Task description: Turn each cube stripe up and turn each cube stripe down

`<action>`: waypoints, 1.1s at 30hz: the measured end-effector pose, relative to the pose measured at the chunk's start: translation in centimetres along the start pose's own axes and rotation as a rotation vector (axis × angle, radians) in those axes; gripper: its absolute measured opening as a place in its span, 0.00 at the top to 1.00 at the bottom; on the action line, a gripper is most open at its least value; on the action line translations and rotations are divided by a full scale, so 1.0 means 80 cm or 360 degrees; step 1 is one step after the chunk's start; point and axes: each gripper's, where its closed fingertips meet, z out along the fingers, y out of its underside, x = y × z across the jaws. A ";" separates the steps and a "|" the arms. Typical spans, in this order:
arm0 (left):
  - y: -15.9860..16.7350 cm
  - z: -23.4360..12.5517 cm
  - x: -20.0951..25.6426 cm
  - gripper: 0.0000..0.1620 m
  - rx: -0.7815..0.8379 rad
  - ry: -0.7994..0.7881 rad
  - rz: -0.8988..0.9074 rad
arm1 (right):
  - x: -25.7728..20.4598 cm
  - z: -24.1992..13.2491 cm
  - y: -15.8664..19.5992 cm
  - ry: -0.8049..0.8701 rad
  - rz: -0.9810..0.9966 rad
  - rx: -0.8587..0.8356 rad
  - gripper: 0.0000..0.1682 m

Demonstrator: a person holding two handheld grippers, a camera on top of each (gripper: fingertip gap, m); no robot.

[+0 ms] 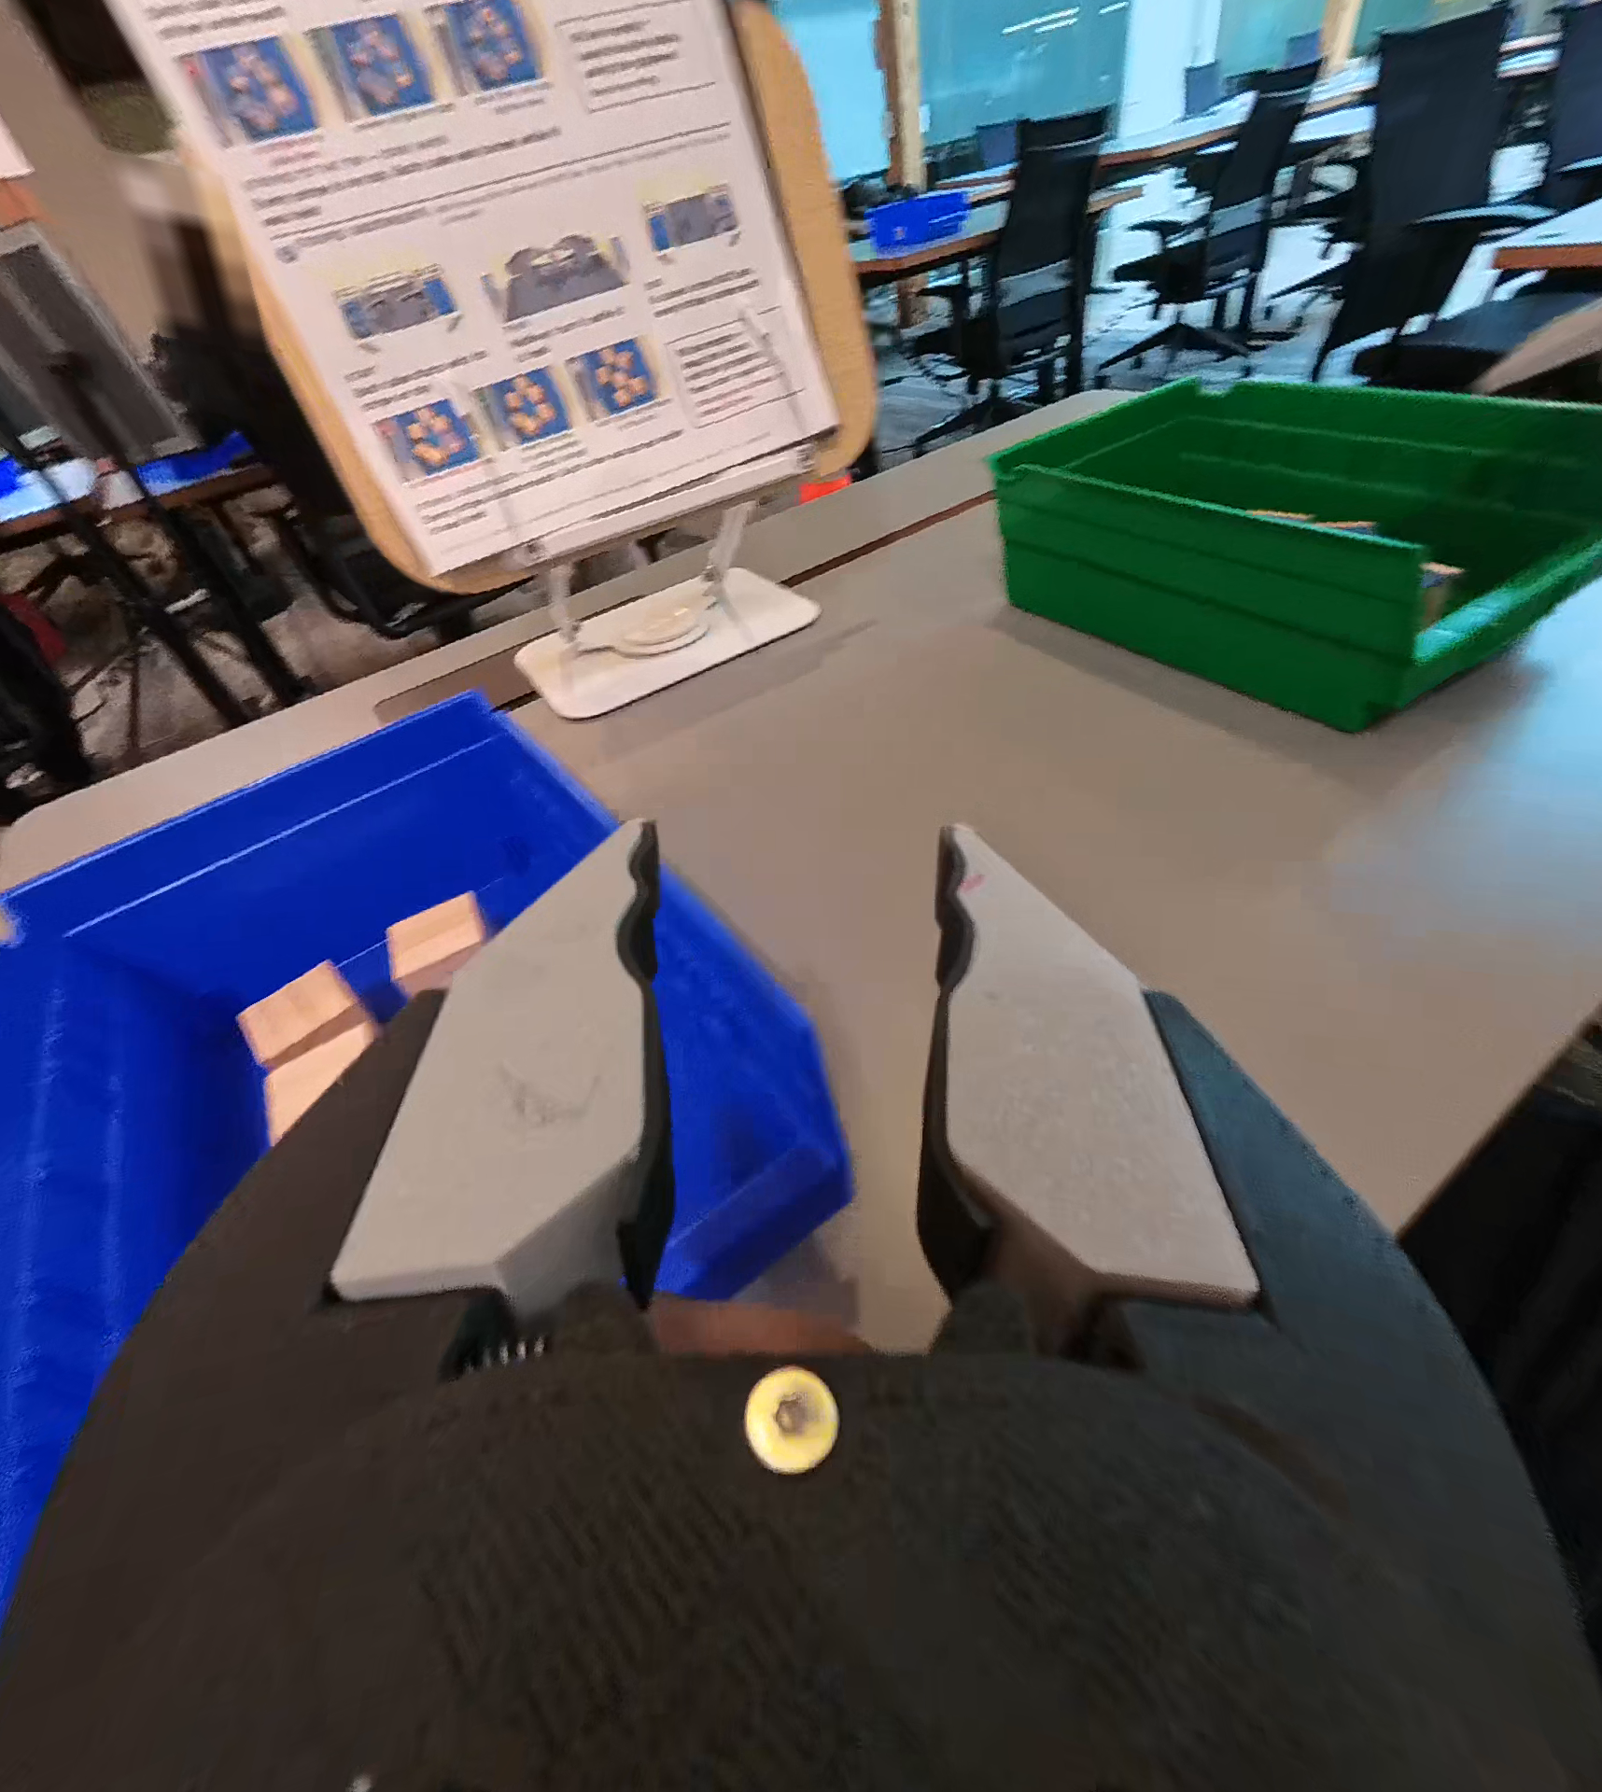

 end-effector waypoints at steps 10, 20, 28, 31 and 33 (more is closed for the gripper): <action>0.017 -0.002 -0.187 0.54 -0.0209 -0.0453 -0.0312 | -0.036 -0.040 -0.030 -0.0038 -0.0174 0.0143 0.70; 0.172 0.089 -0.235 0.61 -0.1128 -0.0514 -0.0394 | -0.055 -0.046 -0.032 -0.0076 -0.0228 0.0143 0.70; 0.221 0.096 -0.233 0.69 -0.1341 -0.0434 -0.0396 | -0.062 -0.048 -0.035 -0.0100 -0.0256 0.0162 0.70; 0.185 0.102 -0.217 0.71 -0.1137 -0.0285 -0.0447 | -0.072 -0.048 -0.036 -0.0148 -0.0256 0.0166 0.70; 0.142 0.100 -0.205 0.71 -0.0912 -0.0221 -0.0396 | -0.087 -0.048 -0.037 -0.0216 -0.0263 0.0173 0.70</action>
